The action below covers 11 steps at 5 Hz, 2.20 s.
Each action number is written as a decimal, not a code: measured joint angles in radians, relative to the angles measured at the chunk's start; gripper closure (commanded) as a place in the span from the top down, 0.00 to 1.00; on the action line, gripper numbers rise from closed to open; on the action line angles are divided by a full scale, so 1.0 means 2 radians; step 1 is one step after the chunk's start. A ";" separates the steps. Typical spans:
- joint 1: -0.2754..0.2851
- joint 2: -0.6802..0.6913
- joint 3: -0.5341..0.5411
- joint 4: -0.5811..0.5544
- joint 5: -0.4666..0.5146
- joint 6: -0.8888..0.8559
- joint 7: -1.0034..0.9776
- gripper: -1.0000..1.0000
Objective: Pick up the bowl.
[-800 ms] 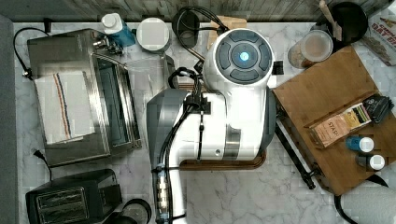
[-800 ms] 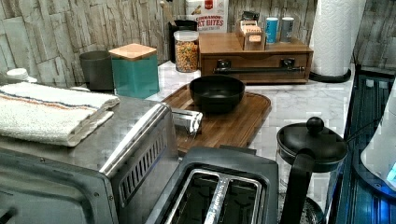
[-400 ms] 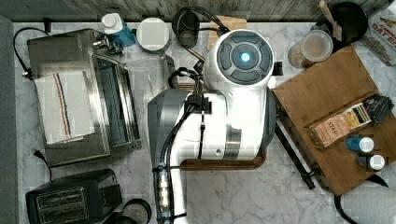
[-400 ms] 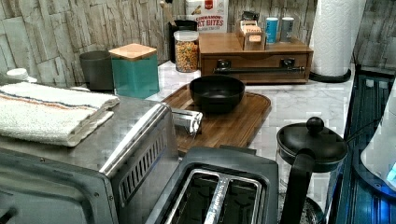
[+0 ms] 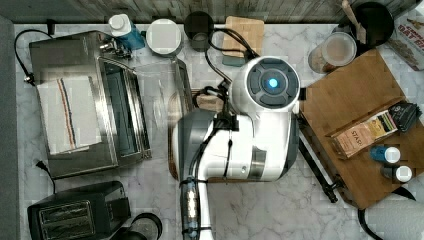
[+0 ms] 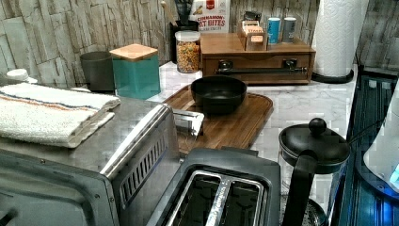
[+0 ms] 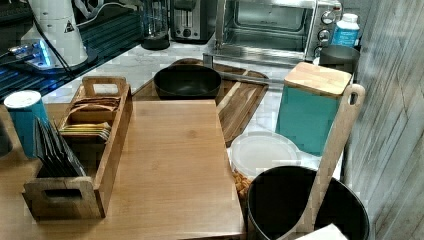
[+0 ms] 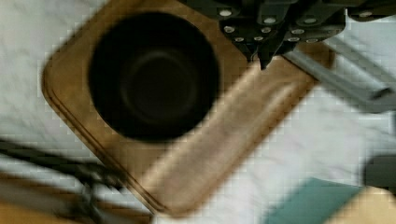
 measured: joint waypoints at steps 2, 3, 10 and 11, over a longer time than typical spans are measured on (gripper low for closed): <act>-0.026 -0.071 -0.027 -0.144 0.000 -0.001 0.073 1.00; -0.039 -0.104 -0.044 -0.192 0.000 0.011 0.073 1.00; -0.058 -0.007 -0.053 -0.268 0.001 0.231 0.073 1.00; -0.062 0.015 -0.057 -0.273 0.011 0.224 0.069 1.00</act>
